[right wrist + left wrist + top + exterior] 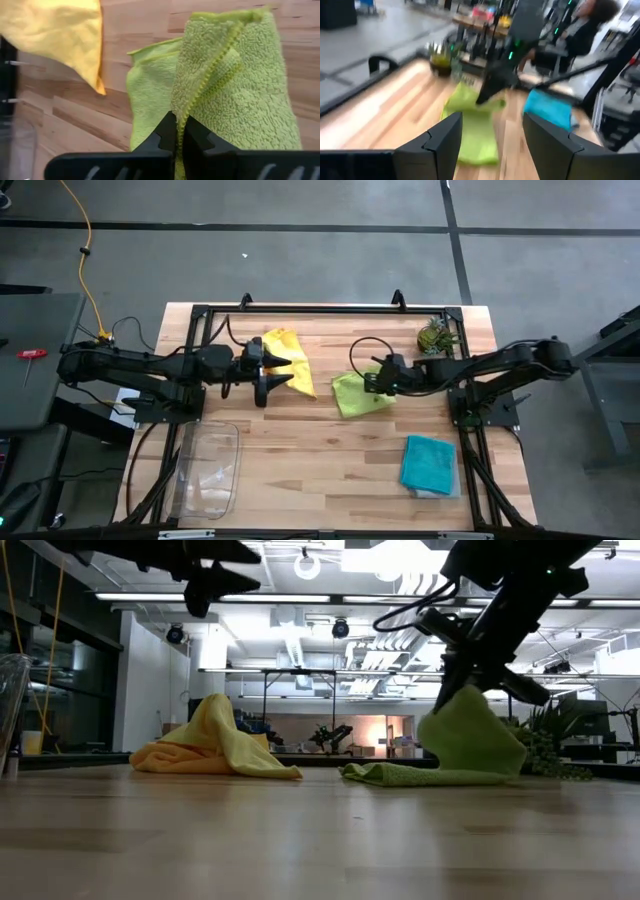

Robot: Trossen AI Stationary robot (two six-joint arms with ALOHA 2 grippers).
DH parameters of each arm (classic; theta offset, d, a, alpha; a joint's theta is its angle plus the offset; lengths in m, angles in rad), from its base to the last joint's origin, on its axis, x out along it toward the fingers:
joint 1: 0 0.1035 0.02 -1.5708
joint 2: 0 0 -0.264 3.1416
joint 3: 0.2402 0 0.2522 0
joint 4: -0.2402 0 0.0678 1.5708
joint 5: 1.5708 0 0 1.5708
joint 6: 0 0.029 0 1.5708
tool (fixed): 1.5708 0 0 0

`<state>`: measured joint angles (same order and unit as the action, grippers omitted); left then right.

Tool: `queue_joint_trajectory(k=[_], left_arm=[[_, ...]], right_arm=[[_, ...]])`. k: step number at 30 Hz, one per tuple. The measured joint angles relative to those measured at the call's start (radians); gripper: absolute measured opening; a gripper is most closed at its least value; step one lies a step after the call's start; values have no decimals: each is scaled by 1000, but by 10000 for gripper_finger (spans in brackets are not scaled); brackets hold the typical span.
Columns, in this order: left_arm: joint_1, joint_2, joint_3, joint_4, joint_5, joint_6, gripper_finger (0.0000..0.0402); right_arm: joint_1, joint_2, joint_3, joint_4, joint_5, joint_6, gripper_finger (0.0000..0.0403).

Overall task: Fold microfiber towels
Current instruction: Fold the green microfiber cloth

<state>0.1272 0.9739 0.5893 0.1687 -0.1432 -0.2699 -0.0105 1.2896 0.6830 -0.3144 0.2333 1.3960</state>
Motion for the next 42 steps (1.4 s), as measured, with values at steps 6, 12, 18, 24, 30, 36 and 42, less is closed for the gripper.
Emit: queue_joint_trajectory(k=[6,12,18,24,30,36,42], left_arm=[[-14,119,-1,-115,-5,-8,195],[-49,385,0,75,-5,-8,121],[-64,656,27,278,11,-85,12],[-63,837,114,277,65,-98,3],[-63,889,157,279,94,-96,2],[-43,889,158,279,96,-95,0],[-35,889,158,280,102,-94,0]], right_arm=[[0,5,0,25,0,2,0],[0,5,0,79,-1,19,0],[0,5,0,108,-11,21,0],[0,7,0,107,-64,18,0],[0,7,0,113,-79,18,0],[0,7,0,117,-51,26,0],[0,7,0,122,-51,39,0]])
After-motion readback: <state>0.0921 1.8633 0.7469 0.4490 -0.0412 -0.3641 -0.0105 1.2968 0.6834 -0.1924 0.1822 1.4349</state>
